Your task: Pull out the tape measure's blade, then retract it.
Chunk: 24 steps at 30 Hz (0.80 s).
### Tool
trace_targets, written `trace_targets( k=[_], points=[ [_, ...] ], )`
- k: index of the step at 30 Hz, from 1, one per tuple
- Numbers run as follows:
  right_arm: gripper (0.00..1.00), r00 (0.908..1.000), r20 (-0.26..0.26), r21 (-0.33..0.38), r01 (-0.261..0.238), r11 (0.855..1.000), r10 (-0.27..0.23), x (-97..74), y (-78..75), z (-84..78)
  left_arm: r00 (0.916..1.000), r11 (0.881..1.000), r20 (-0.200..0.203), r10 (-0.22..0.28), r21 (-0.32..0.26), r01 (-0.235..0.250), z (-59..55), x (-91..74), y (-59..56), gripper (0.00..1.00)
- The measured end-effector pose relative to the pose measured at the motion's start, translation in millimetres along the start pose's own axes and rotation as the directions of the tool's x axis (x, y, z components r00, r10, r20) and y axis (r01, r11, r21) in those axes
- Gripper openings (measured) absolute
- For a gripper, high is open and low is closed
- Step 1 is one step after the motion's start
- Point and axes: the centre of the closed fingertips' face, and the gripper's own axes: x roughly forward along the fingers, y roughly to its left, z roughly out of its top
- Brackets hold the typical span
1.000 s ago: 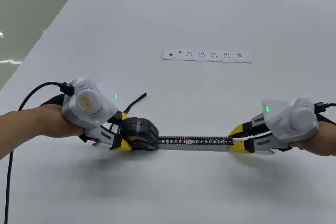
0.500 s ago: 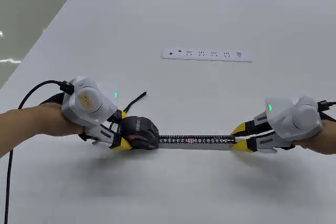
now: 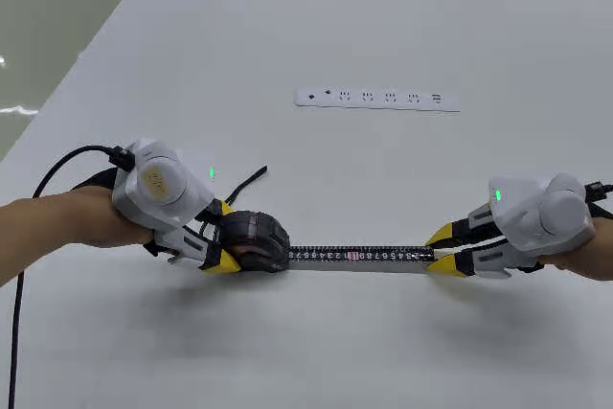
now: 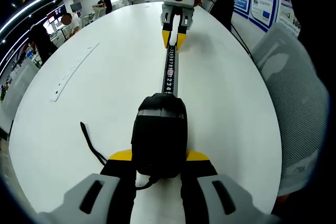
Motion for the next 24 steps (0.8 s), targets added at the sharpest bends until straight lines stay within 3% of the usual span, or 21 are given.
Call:
trace_targets(
  k=[24],
  points=[
    [0.12,1.0000,-0.008,0.007,0.004,1.000,-0.004,-5.2,-1.6,-8.9,1.0000,1.000,-0.003,-0.002,0.000,0.002,-0.9,1.0,0.7,0.27]
  ],
)
